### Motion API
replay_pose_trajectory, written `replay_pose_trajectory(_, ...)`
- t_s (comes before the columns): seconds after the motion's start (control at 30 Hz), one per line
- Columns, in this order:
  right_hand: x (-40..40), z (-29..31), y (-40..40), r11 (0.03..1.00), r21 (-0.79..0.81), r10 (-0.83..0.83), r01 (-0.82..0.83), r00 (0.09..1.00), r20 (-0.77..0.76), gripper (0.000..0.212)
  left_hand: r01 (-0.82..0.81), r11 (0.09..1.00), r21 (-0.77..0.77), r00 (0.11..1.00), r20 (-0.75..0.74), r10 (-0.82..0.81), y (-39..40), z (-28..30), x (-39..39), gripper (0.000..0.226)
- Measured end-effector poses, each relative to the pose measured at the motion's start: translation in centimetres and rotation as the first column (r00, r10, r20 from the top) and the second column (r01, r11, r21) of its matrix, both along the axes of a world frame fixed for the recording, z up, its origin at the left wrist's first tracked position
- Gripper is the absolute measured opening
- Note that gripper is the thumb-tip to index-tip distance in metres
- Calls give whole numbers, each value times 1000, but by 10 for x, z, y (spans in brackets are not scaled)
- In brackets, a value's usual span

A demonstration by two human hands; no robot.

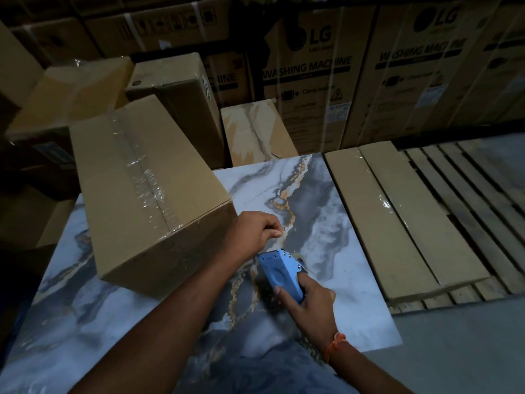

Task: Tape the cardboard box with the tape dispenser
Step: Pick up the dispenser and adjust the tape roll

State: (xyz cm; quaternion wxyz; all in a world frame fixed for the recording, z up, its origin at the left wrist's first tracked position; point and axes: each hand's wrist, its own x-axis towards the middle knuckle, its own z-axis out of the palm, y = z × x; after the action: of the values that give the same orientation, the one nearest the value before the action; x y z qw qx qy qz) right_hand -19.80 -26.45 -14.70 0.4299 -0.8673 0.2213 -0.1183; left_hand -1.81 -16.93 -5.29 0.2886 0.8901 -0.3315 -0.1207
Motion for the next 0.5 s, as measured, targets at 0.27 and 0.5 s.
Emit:
replay_pose_trajectory(0.27, 4, 6, 0, 999, -8, -53, 53, 999, 12, 46, 13, 1000, 13, 999, 48, -14, -10, 11, 4, 3)
replay_pose_trajectory(0.5, 3, 5, 1, 998, 15, -63, 63, 998, 25, 40, 24, 999, 38, 999, 39, -26, -13, 14, 6, 2)
